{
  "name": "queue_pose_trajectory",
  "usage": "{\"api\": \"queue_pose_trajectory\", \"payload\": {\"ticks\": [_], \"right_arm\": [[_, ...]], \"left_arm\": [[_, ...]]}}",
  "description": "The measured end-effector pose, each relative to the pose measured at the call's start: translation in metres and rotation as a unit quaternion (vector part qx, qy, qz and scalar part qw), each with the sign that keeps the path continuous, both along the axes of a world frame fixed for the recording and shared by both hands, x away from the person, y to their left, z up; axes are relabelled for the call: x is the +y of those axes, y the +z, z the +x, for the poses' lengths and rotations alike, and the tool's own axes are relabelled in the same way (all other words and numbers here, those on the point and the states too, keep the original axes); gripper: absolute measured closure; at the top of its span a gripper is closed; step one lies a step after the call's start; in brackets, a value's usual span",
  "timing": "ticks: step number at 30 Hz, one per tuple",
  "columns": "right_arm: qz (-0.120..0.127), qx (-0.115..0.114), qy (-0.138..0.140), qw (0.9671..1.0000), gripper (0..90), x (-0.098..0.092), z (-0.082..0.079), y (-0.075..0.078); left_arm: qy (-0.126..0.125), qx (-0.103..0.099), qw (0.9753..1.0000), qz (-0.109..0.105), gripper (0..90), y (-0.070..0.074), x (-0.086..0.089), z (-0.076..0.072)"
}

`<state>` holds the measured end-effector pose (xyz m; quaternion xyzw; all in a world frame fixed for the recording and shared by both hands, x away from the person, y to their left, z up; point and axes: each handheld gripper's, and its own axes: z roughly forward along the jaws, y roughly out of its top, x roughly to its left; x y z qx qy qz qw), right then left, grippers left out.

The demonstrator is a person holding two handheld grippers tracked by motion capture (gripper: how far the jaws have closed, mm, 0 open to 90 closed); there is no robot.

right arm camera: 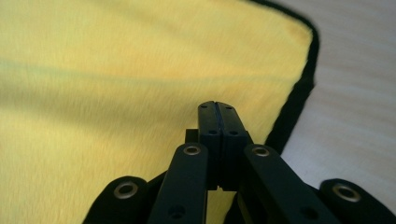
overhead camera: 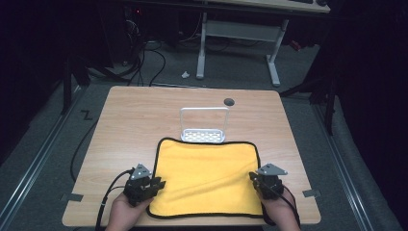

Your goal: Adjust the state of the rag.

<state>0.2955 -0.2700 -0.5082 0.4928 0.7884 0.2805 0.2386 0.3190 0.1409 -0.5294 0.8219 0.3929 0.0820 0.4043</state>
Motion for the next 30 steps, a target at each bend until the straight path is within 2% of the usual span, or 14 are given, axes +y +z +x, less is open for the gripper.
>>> {"api": "queue_pose_trajectory", "payload": {"ticks": [2,4,8,13,15,18,21,22,24,27,30], "right_arm": [[-0.021,0.012,0.001,0.9997,90.0,0.000,-0.004,-0.009],[-0.007,0.010,-0.007,0.9999,90.0,-0.008,-0.008,-0.010],[-0.007,0.007,-0.016,0.9998,90.0,-0.019,-0.016,-0.011],[0.005,0.002,-0.035,0.9994,90.0,-0.035,-0.024,-0.012],[0.007,-0.002,-0.038,0.9992,90.0,-0.037,-0.027,-0.013],[0.017,0.000,-0.044,0.9989,90.0,-0.039,-0.032,-0.013],[0.017,0.000,-0.044,0.9989,90.0,-0.039,-0.033,-0.013],[0.017,0.000,-0.043,0.9989,89.8,-0.040,-0.033,-0.013],[0.023,-0.010,-0.047,0.9986,87.9,-0.040,-0.033,-0.012],[0.032,-0.018,-0.052,0.9980,85.6,-0.041,-0.032,-0.010],[0.033,-0.024,-0.044,0.9982,81.2,-0.039,-0.032,-0.011]], "left_arm": [[-0.007,0.007,1.0000,0.001,70.9,0.001,-0.002,-0.005],[-0.018,0.010,0.9998,0.000,70.9,0.001,-0.004,-0.012],[-0.035,0.009,0.9993,0.001,70.9,0.002,-0.013,-0.025],[-0.034,0.013,0.9992,-0.015,70.4,-0.001,-0.015,-0.020],[-0.028,0.009,0.9994,-0.018,72.0,-0.002,-0.013,-0.017],[-0.027,0.018,0.9991,-0.026,72.8,-0.002,-0.011,-0.014],[-0.031,0.027,0.9988,-0.026,67.6,0.001,-0.012,-0.012],[-0.027,0.021,0.9991,-0.023,65.3,0.002,-0.011,-0.010],[-0.009,0.014,0.9994,-0.030,62.2,0.005,-0.006,-0.002],[0.031,0.010,0.9986,-0.043,58.2,0.005,0.003,0.020],[0.063,-0.005,0.9974,-0.033,54.2,0.004,0.006,0.043]]}}
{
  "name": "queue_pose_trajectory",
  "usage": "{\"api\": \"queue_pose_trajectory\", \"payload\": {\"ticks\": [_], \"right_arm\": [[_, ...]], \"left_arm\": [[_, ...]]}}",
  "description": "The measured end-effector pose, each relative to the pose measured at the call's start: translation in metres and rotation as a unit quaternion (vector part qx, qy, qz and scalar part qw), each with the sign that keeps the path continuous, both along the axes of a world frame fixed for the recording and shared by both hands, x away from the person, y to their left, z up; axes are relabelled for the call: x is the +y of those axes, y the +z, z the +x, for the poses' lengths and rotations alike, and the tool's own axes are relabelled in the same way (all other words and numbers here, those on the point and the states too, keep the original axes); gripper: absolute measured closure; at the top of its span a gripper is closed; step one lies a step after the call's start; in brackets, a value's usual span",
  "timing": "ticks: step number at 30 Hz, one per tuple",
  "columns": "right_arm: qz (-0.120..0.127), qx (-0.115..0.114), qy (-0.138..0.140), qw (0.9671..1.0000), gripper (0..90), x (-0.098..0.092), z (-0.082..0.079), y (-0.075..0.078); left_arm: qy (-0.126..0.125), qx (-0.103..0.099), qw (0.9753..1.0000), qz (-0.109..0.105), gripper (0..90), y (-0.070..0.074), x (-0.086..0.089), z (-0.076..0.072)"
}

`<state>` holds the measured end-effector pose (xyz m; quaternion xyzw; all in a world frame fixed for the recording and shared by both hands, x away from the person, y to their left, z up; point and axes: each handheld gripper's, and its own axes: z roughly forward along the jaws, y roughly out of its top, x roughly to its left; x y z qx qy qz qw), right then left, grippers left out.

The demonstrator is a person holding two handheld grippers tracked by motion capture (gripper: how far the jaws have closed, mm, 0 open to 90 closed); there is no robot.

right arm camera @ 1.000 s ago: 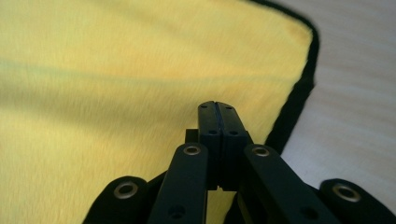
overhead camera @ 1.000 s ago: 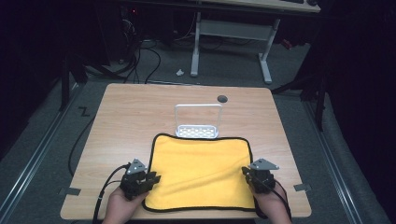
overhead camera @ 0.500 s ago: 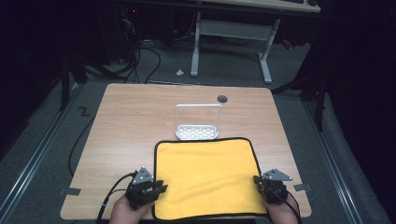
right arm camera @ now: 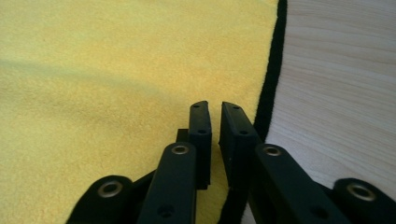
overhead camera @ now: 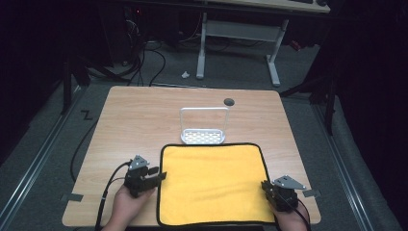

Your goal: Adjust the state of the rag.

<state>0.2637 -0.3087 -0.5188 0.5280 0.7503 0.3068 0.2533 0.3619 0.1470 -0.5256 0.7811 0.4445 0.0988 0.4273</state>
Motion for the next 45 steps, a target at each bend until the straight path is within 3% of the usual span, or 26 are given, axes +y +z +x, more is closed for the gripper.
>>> {"api": "queue_pose_trajectory", "payload": {"ticks": [5,10,13,16,18,19,21,25,28,34,37,43,45], "right_arm": [[-0.005,-0.010,0.009,0.9999,76.7,0.006,0.000,0.001],[-0.006,-0.021,0.025,0.9994,72.3,0.016,-0.001,0.004],[-0.002,-0.033,0.053,0.9981,69.7,0.035,-0.003,0.010],[0.004,-0.039,0.076,0.9963,66.8,0.051,-0.003,0.014],[0.007,-0.046,0.100,0.9939,64.3,0.070,-0.003,0.019],[0.008,-0.046,0.123,0.9913,62.1,0.088,0.000,0.022],[0.006,-0.047,0.135,0.9897,61.3,0.098,0.001,0.023],[0.005,-0.045,0.170,0.9844,58.2,0.136,0.008,0.023],[0.000,-0.041,0.192,0.9806,56.0,0.162,0.012,0.020],[-0.015,-0.029,0.227,0.9734,51.5,0.207,0.019,0.013],[-0.017,-0.020,0.242,0.9700,49.8,0.225,0.021,0.011],[-0.010,-0.009,0.278,0.9605,45.9,0.265,0.022,0.007],[-0.012,-0.010,0.284,0.9587,43.4,0.275,0.019,0.006]], "left_arm": [[0.029,-0.009,0.9992,0.025,50.0,-0.003,0.000,0.034],[0.029,-0.011,0.9994,0.016,47.3,0.000,-0.008,0.056],[0.032,0.007,0.9994,0.005,46.4,-0.002,-0.013,0.066],[0.032,0.014,0.9991,0.022,48.2,-0.005,-0.020,0.071],[0.033,0.015,0.9991,0.022,52.2,-0.005,-0.022,0.072],[0.036,0.014,0.9990,0.023,58.4,-0.005,-0.023,0.072],[0.032,0.020,0.9992,0.013,61.1,-0.005,-0.024,0.072],[0.017,0.001,0.9995,0.028,76.1,-0.007,-0.027,0.069],[0.011,-0.002,0.9996,0.025,81.4,-0.008,-0.026,0.067],[0.028,-0.010,0.9995,0.011,83.5,-0.009,-0.022,0.064],[0.046,-0.002,0.9989,-0.005,83.0,-0.010,-0.018,0.064],[0.042,-0.002,0.9990,-0.010,82.8,-0.010,-0.017,0.064],[0.045,0.001,0.9989,-0.015,82.9,-0.010,-0.017,0.065]]}}
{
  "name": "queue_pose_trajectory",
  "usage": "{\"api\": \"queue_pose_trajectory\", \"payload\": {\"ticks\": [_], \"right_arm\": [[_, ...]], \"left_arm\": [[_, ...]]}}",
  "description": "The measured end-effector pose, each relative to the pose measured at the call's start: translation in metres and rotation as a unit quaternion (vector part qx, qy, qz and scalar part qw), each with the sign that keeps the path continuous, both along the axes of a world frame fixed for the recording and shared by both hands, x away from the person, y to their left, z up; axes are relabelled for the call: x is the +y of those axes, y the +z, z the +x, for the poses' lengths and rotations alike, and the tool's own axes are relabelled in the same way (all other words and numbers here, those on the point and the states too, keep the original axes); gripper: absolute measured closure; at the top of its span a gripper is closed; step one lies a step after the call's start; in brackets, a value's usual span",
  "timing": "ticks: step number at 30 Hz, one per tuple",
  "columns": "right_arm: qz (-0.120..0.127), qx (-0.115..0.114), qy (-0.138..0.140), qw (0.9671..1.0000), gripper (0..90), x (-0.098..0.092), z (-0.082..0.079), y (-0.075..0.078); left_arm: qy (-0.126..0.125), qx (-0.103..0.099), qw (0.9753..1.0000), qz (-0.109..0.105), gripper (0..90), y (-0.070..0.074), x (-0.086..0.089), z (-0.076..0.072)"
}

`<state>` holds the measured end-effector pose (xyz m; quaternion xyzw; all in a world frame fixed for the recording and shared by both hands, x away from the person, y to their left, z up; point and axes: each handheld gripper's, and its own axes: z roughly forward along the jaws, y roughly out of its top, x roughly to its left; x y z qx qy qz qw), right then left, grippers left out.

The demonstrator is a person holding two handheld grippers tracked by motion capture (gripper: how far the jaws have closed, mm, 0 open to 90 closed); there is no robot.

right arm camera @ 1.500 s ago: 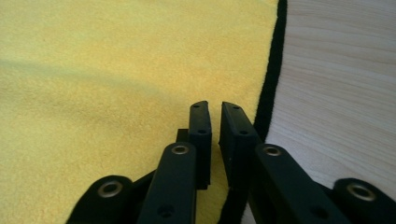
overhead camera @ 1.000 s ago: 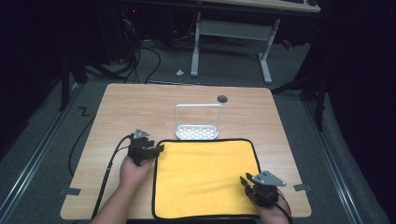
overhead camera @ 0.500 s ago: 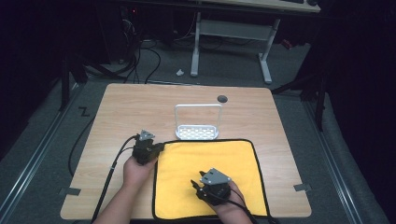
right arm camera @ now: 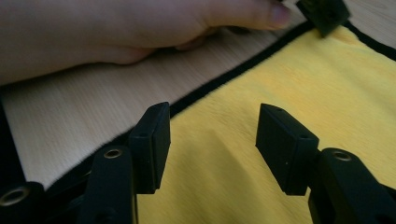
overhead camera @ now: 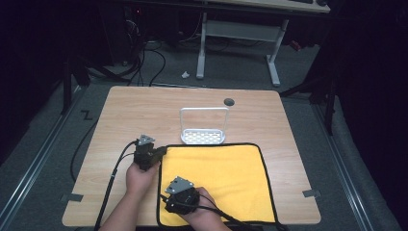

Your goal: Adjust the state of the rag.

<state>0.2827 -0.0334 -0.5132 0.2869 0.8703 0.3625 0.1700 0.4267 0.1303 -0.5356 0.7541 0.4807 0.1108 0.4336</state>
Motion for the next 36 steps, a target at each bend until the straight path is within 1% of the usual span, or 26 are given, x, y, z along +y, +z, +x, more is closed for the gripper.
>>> {"api": "queue_pose_trajectory", "payload": {"ticks": [2,4,7,9,11,13,15,16,17,18,19,20,23,24,25,28,30,32,33,34,36], "right_arm": [[-0.001,-0.001,0.006,1.0000,43.4,0.008,-0.002,-0.001],[0.001,0.011,0.011,0.9999,42.8,0.013,-0.001,-0.004],[0.009,0.031,0.016,0.9993,42.1,0.017,-0.002,-0.008],[0.011,0.040,0.020,0.9989,41.8,0.018,-0.004,-0.011],[0.007,0.041,0.024,0.9989,42.1,0.019,-0.005,-0.013],[-0.002,0.039,0.027,0.9989,43.3,0.020,-0.006,-0.015],[-0.002,0.034,0.027,0.9991,45.2,0.020,-0.006,-0.016],[-0.006,0.030,0.024,0.9993,50.1,0.020,-0.007,-0.016],[-0.006,0.030,0.024,0.9993,50.1,0.020,-0.007,-0.016],[-0.008,0.025,0.022,0.9994,58.6,0.018,-0.007,-0.015],[-0.008,0.025,0.022,0.9994,58.6,0.018,-0.007,-0.015],[-0.008,0.023,0.020,0.9995,61.2,0.017,-0.007,-0.015],[-0.013,0.017,0.017,0.9996,72.3,0.014,-0.005,-0.015],[-0.021,0.015,0.017,0.9995,75.9,0.013,-0.005,-0.014],[-0.020,0.013,0.019,0.9995,77.6,0.013,-0.005,-0.014],[-0.030,0.007,0.021,0.9993,81.3,0.012,-0.004,-0.012],[-0.023,0.003,0.021,0.9995,81.9,0.012,-0.004,-0.011],[-0.021,-0.004,0.021,0.9995,81.9,0.011,-0.004,-0.008],[-0.022,-0.003,0.019,0.9996,81.9,0.010,-0.005,-0.005],[-0.013,-0.009,0.018,0.9997,81.9,0.009,-0.005,-0.004],[-0.008,-0.020,0.016,0.9996,81.9,0.009,-0.008,0.000]], "left_arm": [[0.001,0.006,1.0000,-0.003,82.9,0.000,0.001,0.001],[0.003,0.009,0.9999,-0.008,82.9,-0.001,0.002,0.002],[0.003,0.010,0.9999,-0.009,82.9,-0.001,0.002,0.002],[0.001,0.010,0.9999,-0.009,82.9,-0.001,0.002,0.002],[0.001,0.014,0.9999,-0.010,82.9,-0.001,0.002,0.002],[0.001,0.013,0.9999,-0.009,82.9,-0.001,0.002,0.002],[0.001,0.014,0.9998,-0.010,82.8,-0.001,0.002,0.002],[0.002,0.015,0.9998,-0.009,82.8,-0.001,0.002,0.002],[0.002,0.016,0.9998,-0.009,82.8,-0.001,0.002,0.002],[0.001,0.015,0.9998,-0.009,82.8,-0.001,0.002,0.002],[0.001,0.015,0.9998,-0.011,82.8,-0.001,0.002,0.002],[0.001,0.015,0.9998,-0.011,82.8,-0.001,0.002,0.002],[0.000,0.017,0.9998,-0.012,82.8,-0.001,0.003,0.002],[0.000,0.017,0.9998,-0.013,82.8,-0.001,0.003,0.002],[-0.001,0.017,0.9998,-0.012,82.8,-0.001,0.003,0.003],[-0.001,0.018,0.9998,-0.013,82.9,-0.001,0.003,0.003],[0.001,0.019,0.9997,-0.016,83.1,-0.001,0.003,0.003],[-0.001,0.023,0.9995,-0.021,83.2,-0.001,0.005,0.004],[-0.001,0.024,0.9994,-0.024,83.3,-0.001,0.005,0.004],[-0.002,0.023,0.9993,-0.029,83.4,-0.001,0.006,0.004],[-0.001,0.024,0.9990,-0.037,83.7,0.000,0.008,0.004]]}}
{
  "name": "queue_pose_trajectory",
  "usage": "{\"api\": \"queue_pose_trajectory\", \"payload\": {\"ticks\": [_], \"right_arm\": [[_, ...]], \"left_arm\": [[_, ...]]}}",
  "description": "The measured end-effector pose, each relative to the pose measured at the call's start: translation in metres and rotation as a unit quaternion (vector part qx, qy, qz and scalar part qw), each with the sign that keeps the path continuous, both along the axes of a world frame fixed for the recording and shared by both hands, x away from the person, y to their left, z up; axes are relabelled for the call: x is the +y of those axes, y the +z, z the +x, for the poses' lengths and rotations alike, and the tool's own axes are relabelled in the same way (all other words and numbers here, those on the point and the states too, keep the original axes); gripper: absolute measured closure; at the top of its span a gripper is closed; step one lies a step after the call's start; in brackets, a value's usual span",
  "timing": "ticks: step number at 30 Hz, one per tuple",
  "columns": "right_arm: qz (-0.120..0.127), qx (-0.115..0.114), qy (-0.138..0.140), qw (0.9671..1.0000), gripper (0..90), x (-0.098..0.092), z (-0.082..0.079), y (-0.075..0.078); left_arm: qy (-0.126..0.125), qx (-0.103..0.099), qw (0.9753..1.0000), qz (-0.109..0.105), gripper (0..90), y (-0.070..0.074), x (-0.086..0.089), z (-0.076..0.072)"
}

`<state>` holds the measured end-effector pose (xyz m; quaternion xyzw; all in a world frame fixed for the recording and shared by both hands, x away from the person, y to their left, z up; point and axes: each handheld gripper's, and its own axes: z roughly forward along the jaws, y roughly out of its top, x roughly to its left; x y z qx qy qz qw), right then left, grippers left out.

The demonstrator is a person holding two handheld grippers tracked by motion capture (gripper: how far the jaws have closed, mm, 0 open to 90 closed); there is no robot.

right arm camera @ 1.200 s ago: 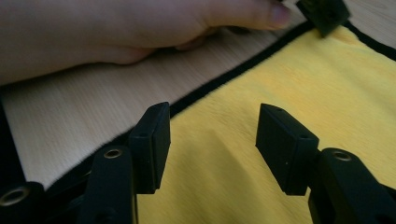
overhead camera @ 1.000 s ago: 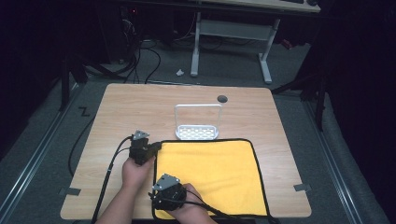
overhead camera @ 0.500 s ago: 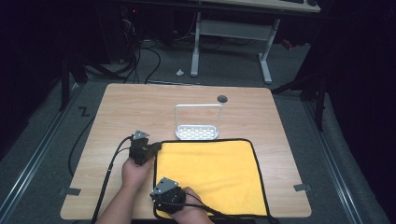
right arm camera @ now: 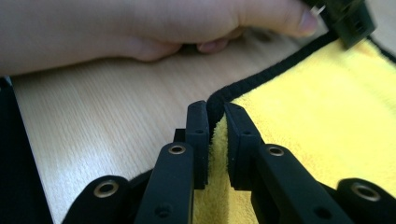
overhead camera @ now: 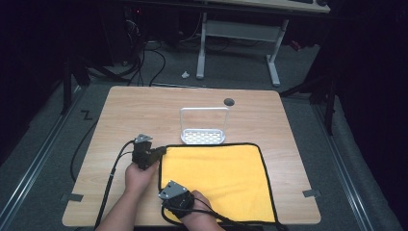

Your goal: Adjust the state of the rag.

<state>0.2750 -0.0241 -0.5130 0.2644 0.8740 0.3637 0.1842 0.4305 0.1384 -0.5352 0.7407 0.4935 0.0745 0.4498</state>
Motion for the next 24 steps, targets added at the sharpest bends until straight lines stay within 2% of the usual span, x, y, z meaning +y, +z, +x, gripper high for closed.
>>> {"api": "queue_pose_trajectory", "payload": {"ticks": [4,7,10,14,18,24], "right_arm": [[0.008,-0.016,0.004,0.9998,81.8,0.005,-0.003,0.008],[0.016,-0.025,0.008,0.9995,81.8,0.012,-0.004,0.015],[0.020,-0.031,0.013,0.9992,81.7,0.023,-0.005,0.018],[0.027,-0.034,0.021,0.9988,81.6,0.042,-0.006,0.019],[0.039,-0.034,0.038,0.9980,81.6,0.067,-0.007,0.021],[0.052,-0.035,0.067,0.9957,81.4,0.102,-0.011,0.027]], "left_arm": [[0.009,-0.002,0.9997,-0.024,83.9,0.003,0.008,-0.002],[0.016,-0.013,0.9992,-0.034,84.1,0.007,0.015,-0.005],[0.029,-0.016,0.9985,-0.043,84.2,0.010,0.028,-0.007],[0.048,-0.019,0.9978,-0.040,84.2,0.014,0.053,-0.012],[0.075,-0.021,0.9960,-0.043,84.4,0.019,0.086,-0.021],[0.101,-0.026,0.9942,-0.028,84.5,0.032,0.125,-0.033]]}}
